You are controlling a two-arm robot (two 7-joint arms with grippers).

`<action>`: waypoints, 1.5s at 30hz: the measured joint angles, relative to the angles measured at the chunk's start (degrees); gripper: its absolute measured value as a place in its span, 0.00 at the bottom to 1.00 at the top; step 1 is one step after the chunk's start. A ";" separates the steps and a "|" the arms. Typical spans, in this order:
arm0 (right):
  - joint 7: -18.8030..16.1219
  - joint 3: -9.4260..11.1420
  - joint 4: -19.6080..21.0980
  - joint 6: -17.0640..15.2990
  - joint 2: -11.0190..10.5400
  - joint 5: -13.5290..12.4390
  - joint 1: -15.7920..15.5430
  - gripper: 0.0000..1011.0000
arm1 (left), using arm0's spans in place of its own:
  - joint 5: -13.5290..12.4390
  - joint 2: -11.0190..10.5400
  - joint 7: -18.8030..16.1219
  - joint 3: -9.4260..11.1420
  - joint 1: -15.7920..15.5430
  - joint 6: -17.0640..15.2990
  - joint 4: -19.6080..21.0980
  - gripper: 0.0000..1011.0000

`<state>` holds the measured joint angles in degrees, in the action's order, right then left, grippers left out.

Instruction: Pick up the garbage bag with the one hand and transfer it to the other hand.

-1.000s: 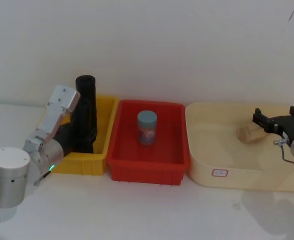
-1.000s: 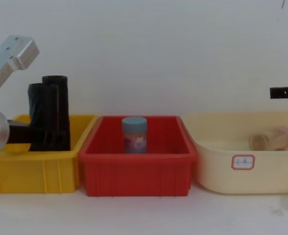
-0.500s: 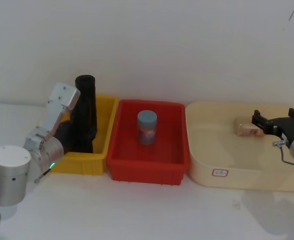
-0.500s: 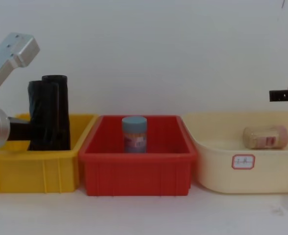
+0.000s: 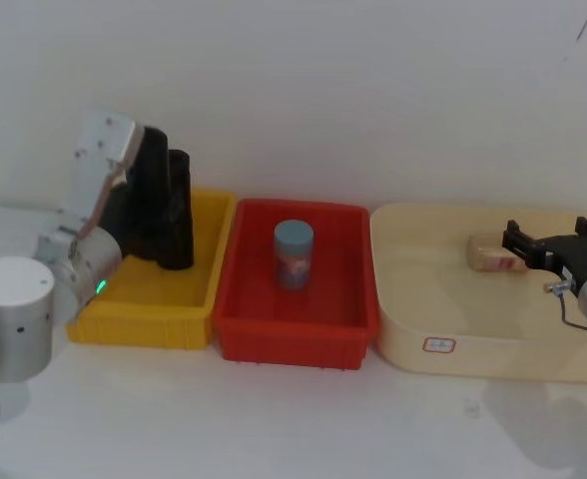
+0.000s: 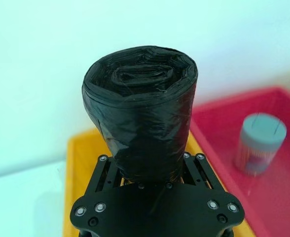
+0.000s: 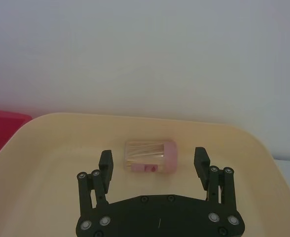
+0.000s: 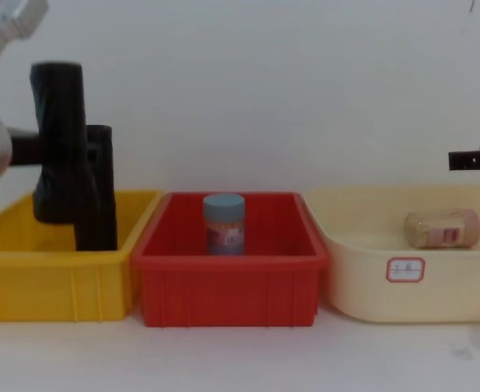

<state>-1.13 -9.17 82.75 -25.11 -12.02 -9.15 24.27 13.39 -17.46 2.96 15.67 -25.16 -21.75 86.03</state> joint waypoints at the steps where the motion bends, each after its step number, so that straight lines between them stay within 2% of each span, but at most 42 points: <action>1: -0.01 0.00 0.00 0.00 0.00 0.00 0.00 0.99 | 0.03 0.09 -0.10 -0.29 -0.06 0.04 0.51 0.46; 7: -0.15 0.03 -0.01 0.02 0.02 0.00 -0.02 0.99 | 0.70 0.12 -0.06 -1.68 -0.56 0.09 3.09 0.46; 10: -0.50 0.04 0.12 0.22 -0.10 0.00 -0.09 0.99 | 1.30 -0.19 1.09 -2.15 -1.07 -0.16 4.08 0.46; 22: -5.03 -0.40 1.17 2.52 -1.56 -0.64 -0.22 0.99 | 3.26 -0.69 6.79 -1.54 -3.88 -1.18 3.48 0.46; 29: -9.51 -0.78 2.06 3.43 -2.83 -2.17 -0.02 0.99 | 5.32 -0.52 12.48 0.01 -7.13 -1.27 0.26 0.46; 33: -12.72 -1.06 2.54 3.88 -3.71 -3.50 0.26 0.99 | 6.18 -0.32 14.59 0.64 -8.44 -1.20 -1.29 0.46; 45: -21.33 -2.15 2.22 4.69 -5.48 -7.50 2.08 0.99 | 9.45 0.68 24.48 3.80 -13.97 0.06 -8.39 0.46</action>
<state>-22.46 -11.32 84.97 -20.42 -17.51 -16.65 26.35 22.84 -16.78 27.43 19.47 -39.13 -21.68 77.64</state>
